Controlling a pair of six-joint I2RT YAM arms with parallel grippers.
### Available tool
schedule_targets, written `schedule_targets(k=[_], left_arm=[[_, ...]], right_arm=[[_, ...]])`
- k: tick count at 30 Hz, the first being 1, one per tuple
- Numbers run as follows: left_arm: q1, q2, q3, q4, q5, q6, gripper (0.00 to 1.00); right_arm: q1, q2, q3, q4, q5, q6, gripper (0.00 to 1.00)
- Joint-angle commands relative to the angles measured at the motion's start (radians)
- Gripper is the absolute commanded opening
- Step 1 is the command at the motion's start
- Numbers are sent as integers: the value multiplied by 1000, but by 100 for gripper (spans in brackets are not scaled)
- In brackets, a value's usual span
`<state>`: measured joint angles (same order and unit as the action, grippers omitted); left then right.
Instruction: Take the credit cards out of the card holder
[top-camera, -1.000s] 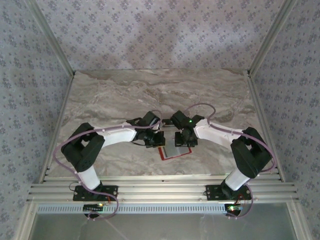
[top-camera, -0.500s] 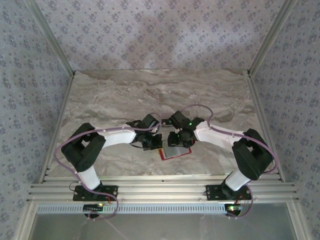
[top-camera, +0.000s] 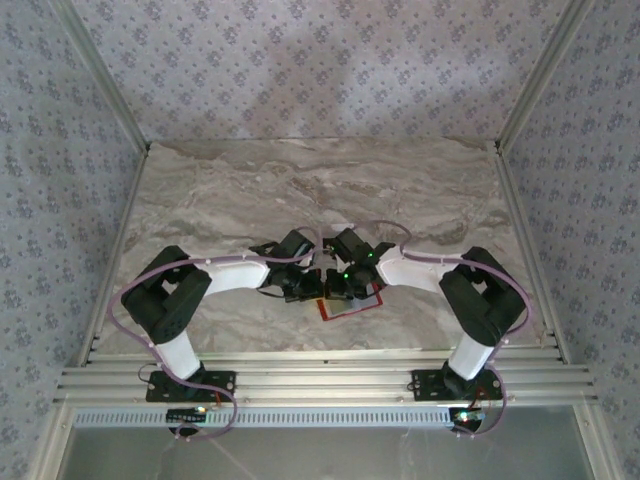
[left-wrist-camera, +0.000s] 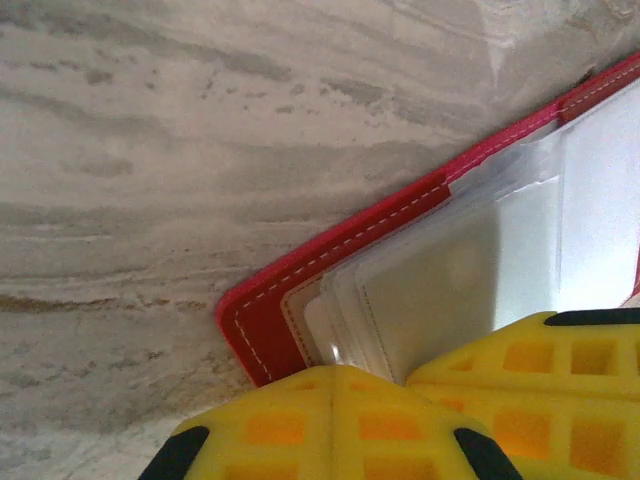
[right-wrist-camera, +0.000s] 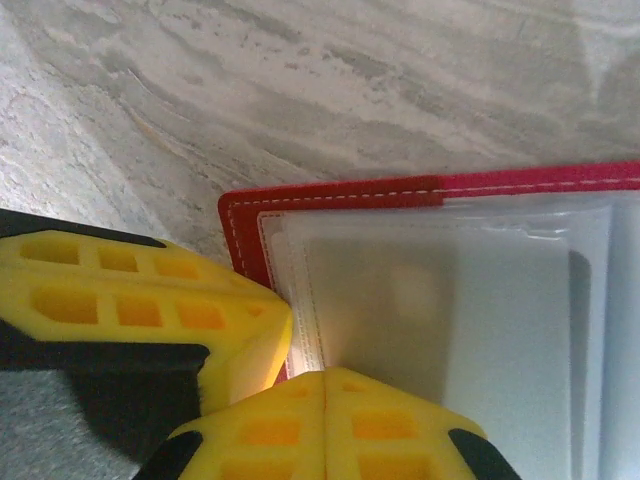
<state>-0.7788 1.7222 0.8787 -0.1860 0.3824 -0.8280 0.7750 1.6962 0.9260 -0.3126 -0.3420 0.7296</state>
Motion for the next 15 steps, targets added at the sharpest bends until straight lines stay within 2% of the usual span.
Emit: schedule_targets(k=[1,5,8,15], left_arm=[[10,-1,-20,-42,-28,17,4],[11,0,-20,-43,-29,19,4],[10,5,-17,-43,-25,21,4],[10,8,-12,-44,-21,24,4]], right_arm=[[3,19,-5,-18,13,18,8],[6,10,27,-154,151,-18,22],[4,-1,33,-194,184,-34,31],[8,-16,70,-270,271,-58,43]])
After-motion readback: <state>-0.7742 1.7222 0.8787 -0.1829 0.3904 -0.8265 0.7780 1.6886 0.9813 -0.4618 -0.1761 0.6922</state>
